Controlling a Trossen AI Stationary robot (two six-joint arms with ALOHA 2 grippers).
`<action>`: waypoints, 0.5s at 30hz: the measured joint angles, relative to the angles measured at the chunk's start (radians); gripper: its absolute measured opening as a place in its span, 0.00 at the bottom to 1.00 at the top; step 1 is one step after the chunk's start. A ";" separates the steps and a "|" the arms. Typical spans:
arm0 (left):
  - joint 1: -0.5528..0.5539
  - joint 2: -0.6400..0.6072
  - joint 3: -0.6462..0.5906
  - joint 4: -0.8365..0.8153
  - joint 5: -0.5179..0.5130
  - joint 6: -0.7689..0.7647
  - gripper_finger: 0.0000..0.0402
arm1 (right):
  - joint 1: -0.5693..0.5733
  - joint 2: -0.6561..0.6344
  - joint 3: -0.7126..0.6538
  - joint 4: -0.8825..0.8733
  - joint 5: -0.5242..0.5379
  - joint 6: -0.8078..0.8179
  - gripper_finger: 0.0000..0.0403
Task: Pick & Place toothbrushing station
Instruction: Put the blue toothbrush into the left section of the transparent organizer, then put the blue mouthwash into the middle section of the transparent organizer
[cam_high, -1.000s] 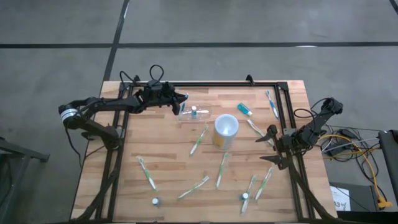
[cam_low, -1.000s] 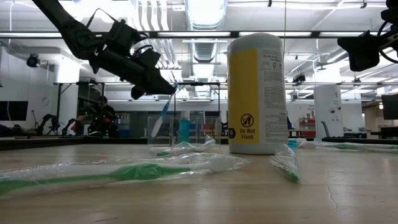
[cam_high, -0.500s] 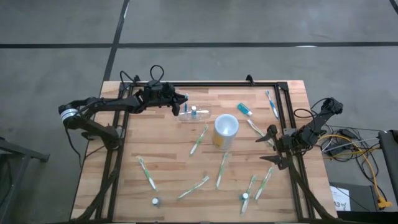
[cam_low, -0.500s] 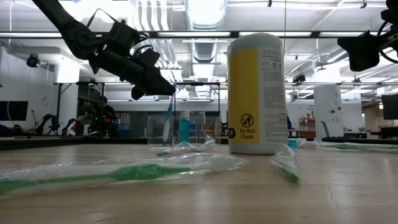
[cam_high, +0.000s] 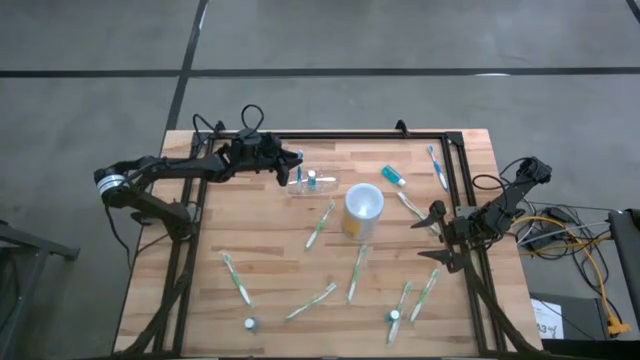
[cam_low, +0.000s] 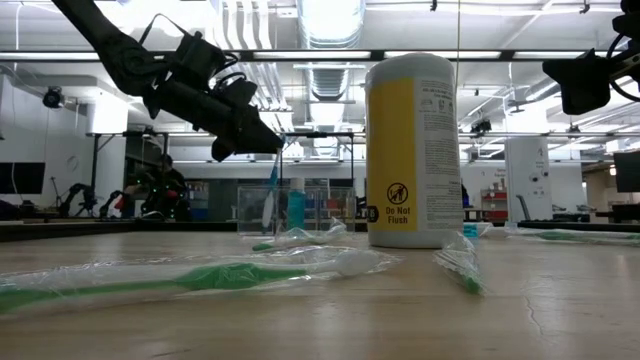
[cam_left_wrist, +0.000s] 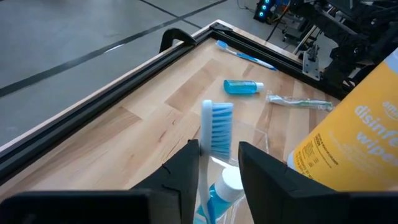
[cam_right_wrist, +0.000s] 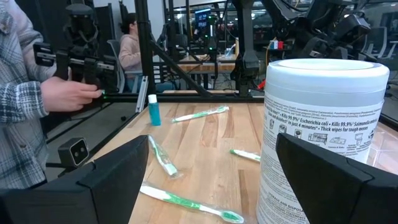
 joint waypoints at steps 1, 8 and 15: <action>0.001 0.000 0.000 0.000 0.000 0.005 0.30 | 0.000 0.000 0.000 0.000 0.000 0.000 0.87; 0.029 -0.030 0.000 0.000 -0.001 0.008 0.30 | 0.000 0.000 0.000 0.000 0.000 0.000 0.86; 0.047 -0.117 0.000 -0.057 -0.003 0.009 0.30 | 0.000 0.000 0.000 0.000 0.000 0.000 0.87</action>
